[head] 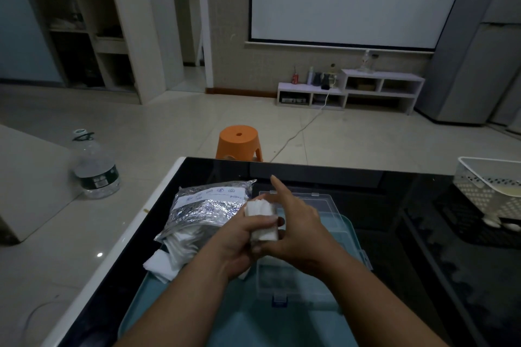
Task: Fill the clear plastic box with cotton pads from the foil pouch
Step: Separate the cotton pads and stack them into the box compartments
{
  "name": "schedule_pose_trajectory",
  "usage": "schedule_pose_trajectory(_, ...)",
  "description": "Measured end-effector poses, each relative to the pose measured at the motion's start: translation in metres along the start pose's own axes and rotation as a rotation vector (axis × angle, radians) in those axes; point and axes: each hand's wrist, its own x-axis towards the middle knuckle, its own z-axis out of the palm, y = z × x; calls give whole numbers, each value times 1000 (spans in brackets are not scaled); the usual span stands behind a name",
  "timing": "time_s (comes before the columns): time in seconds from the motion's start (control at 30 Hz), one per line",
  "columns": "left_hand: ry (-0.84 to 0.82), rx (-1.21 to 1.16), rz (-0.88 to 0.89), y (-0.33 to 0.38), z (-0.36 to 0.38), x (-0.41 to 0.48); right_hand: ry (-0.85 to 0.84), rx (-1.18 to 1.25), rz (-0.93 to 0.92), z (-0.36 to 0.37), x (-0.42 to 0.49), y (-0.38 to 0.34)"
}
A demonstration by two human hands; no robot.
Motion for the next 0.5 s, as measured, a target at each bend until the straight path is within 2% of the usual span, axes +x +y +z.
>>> schedule_pose_trajectory(0.1, -4, 24, 29, 0, -1, 1, -18, -12, -15, -1, 0, 0)
schedule_pose_trajectory(0.33, -21, 80, -42, 0, 2, -3, -11, -22, -8, -1, 2, 2)
schedule_pose_trajectory(0.5, 76, 15, -26, -1, 0, 1, -28, 2, -10, 0, 5, 8)
